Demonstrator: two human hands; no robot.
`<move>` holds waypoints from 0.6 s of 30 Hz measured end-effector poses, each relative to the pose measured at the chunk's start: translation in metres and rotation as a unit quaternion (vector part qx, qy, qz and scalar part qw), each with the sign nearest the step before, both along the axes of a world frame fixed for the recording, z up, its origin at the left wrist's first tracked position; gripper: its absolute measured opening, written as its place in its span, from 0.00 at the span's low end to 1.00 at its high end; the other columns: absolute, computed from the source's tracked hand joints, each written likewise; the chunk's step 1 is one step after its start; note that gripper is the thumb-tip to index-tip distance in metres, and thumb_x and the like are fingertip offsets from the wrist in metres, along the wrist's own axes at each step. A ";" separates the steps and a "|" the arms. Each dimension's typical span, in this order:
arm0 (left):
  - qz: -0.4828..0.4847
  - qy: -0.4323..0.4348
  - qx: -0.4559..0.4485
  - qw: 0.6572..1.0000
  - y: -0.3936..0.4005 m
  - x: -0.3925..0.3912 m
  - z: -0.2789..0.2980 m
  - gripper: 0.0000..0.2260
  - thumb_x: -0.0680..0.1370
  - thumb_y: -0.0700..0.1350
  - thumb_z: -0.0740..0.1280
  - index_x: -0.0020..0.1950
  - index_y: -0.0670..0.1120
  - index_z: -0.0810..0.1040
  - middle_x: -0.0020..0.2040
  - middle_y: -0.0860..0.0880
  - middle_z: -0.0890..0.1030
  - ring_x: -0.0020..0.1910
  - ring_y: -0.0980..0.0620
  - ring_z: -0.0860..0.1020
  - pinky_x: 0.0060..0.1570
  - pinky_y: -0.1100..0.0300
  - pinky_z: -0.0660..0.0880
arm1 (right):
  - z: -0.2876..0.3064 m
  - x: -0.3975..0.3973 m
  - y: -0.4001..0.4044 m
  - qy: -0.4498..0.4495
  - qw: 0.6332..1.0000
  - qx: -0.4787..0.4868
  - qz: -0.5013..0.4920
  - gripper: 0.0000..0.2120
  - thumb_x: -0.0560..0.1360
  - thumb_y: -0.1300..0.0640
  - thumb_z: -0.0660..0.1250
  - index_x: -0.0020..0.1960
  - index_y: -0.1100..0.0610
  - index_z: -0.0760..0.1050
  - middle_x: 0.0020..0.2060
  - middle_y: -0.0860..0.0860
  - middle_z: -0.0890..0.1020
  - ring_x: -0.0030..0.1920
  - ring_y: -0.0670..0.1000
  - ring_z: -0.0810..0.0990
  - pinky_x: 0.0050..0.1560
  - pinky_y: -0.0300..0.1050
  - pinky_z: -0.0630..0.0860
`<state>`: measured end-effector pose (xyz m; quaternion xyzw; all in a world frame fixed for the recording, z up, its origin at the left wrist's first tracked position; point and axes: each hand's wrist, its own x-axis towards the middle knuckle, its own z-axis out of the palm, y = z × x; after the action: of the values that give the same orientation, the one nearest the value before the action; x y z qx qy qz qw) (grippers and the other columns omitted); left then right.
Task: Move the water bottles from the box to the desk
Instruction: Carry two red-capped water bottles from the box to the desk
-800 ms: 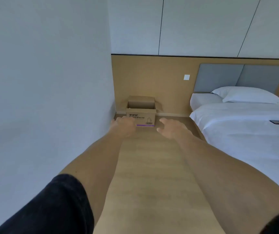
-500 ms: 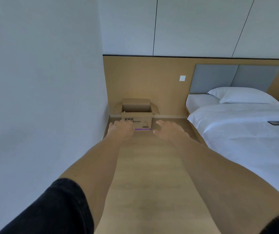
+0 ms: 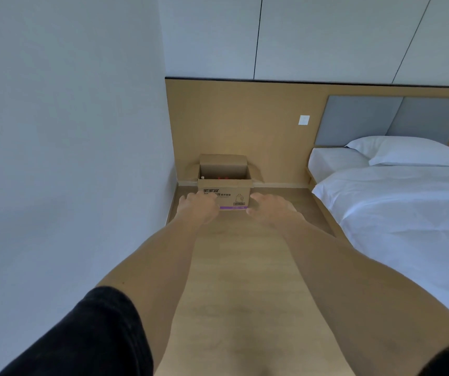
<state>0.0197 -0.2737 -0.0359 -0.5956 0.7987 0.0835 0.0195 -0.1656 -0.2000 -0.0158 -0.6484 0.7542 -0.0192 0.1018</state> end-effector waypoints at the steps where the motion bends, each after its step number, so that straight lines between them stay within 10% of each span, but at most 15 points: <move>1: 0.000 -0.001 0.000 1.000 -0.010 -0.003 -0.002 0.20 0.83 0.47 0.54 0.75 0.51 0.67 0.66 0.43 0.74 0.65 0.42 0.72 0.65 0.45 0.67 | -0.003 -0.002 -0.011 -0.002 1.000 -0.001 0.005 0.22 0.82 0.43 0.56 0.73 0.49 0.65 0.64 0.55 0.77 0.63 0.59 0.75 0.60 0.55 0.74; 18: 0.041 -0.014 -0.007 0.999 -0.216 -0.119 0.006 0.17 0.81 0.45 0.55 0.68 0.47 0.73 0.66 0.42 0.75 0.64 0.39 0.72 0.66 0.46 0.68 | -0.019 -0.128 -0.248 -0.066 0.997 0.025 0.005 0.25 0.81 0.43 0.56 0.76 0.48 0.63 0.70 0.54 0.73 0.68 0.59 0.72 0.65 0.55 0.70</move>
<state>-0.0997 -0.4896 -0.0302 -0.6287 0.7741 0.0707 0.0230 -0.2934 -0.4477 -0.0345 -0.6466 0.7429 -0.0427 0.1680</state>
